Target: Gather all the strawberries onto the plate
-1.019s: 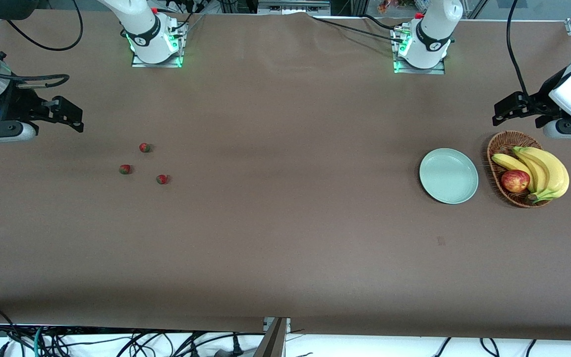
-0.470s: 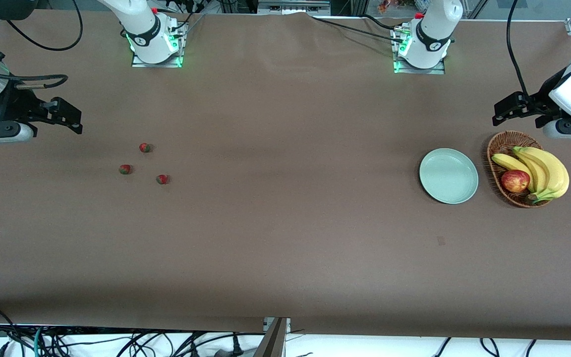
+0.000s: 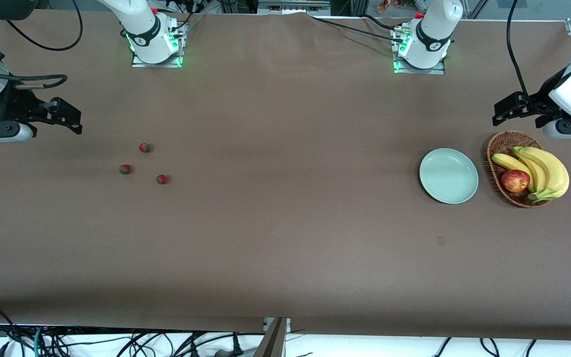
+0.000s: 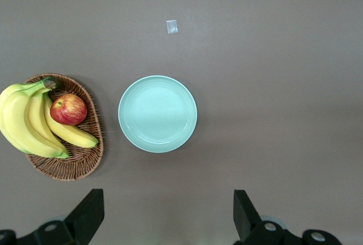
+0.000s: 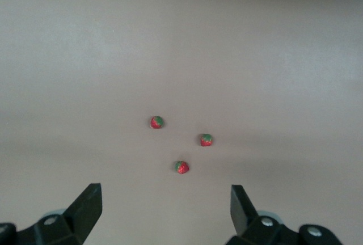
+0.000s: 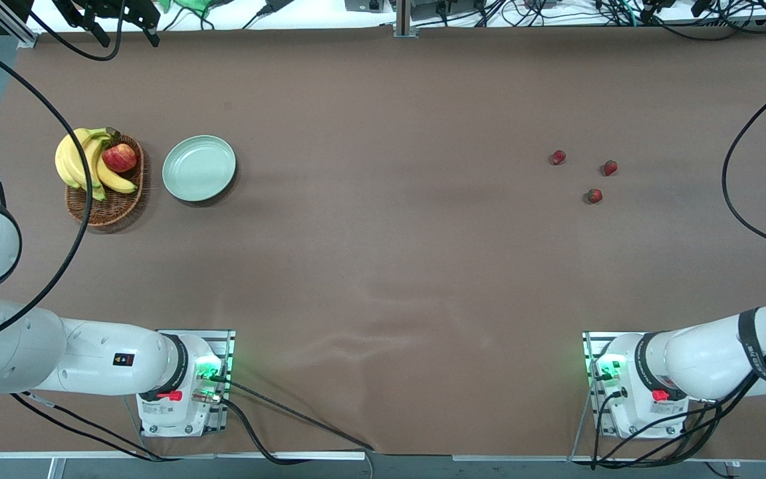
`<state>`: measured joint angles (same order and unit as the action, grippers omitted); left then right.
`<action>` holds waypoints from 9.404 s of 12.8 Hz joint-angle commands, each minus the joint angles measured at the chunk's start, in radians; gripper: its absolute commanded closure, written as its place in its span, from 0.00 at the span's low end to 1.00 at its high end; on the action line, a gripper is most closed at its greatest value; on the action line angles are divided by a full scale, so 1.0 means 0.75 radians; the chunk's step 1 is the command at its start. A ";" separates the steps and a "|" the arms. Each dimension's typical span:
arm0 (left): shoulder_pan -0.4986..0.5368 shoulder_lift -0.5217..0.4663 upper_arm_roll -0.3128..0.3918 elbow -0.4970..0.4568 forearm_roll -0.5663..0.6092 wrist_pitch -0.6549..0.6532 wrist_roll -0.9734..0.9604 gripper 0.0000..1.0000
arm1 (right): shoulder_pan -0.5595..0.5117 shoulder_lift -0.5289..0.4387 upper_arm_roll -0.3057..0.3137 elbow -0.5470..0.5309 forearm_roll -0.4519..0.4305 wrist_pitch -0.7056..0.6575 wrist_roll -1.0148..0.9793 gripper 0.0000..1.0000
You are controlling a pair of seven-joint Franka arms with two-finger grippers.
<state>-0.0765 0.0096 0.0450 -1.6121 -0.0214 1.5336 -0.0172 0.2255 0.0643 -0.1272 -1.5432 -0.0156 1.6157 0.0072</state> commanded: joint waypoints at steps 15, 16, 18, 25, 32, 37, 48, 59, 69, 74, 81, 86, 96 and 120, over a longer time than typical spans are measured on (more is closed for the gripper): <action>0.004 0.010 0.001 0.022 -0.025 0.007 0.005 0.00 | 0.123 0.282 0.028 -0.285 0.021 0.378 -0.032 0.00; 0.004 0.010 0.001 0.022 -0.025 0.007 0.005 0.00 | 0.123 0.297 0.028 -0.408 0.025 0.566 -0.030 0.00; 0.004 0.010 0.001 0.022 -0.025 0.007 0.005 0.00 | 0.117 0.354 0.028 -0.523 0.025 0.768 -0.052 0.00; 0.004 0.010 0.003 0.022 -0.025 0.011 0.005 0.00 | 0.100 0.450 0.024 -0.779 0.066 1.150 -0.061 0.11; 0.020 0.024 0.005 0.020 -0.035 0.011 -0.010 0.00 | 0.084 0.536 0.026 -0.781 0.129 1.218 -0.067 0.44; 0.022 0.026 -0.005 0.014 -0.029 0.017 -0.018 0.00 | 0.086 0.524 0.028 -0.775 0.170 1.204 -0.059 0.75; 0.020 0.022 -0.007 -0.016 -0.031 0.031 -0.002 0.00 | 0.449 0.785 0.231 -0.042 0.416 1.002 0.811 0.76; 0.022 0.014 -0.005 -0.129 -0.021 0.133 0.000 0.00 | 0.965 1.276 0.118 0.370 0.411 1.599 1.639 0.47; 0.014 0.008 -0.043 -0.411 -0.023 0.444 -0.022 0.00 | 0.814 0.913 -0.043 0.262 0.409 0.870 1.229 0.12; 0.014 0.034 -0.294 -0.605 -0.023 0.761 -0.381 0.00 | 0.740 0.555 -0.314 -0.220 0.411 0.650 0.399 0.12; 0.012 0.451 -0.659 -0.628 0.449 1.235 -1.266 0.00 | 0.742 0.143 -0.691 -1.187 0.401 1.150 -0.367 0.09; -0.010 0.737 -0.702 -0.534 0.865 1.363 -1.707 0.00 | 0.740 0.131 -0.771 -1.383 0.405 1.357 -0.494 0.10; -0.047 0.797 -0.733 -0.550 0.861 1.350 -1.795 0.41 | 0.740 0.264 -0.761 -1.378 0.422 1.486 -0.482 0.27; 0.030 0.394 0.192 -0.724 -0.094 1.075 0.438 0.81 | 0.744 0.276 -0.749 -1.336 0.532 1.368 -0.492 0.37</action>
<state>-0.0529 0.3142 0.1727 -2.0591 -0.0574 2.2226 0.2278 0.7751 0.2671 -0.6935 -2.5374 0.3435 2.6239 -0.3503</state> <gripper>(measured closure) 0.652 0.361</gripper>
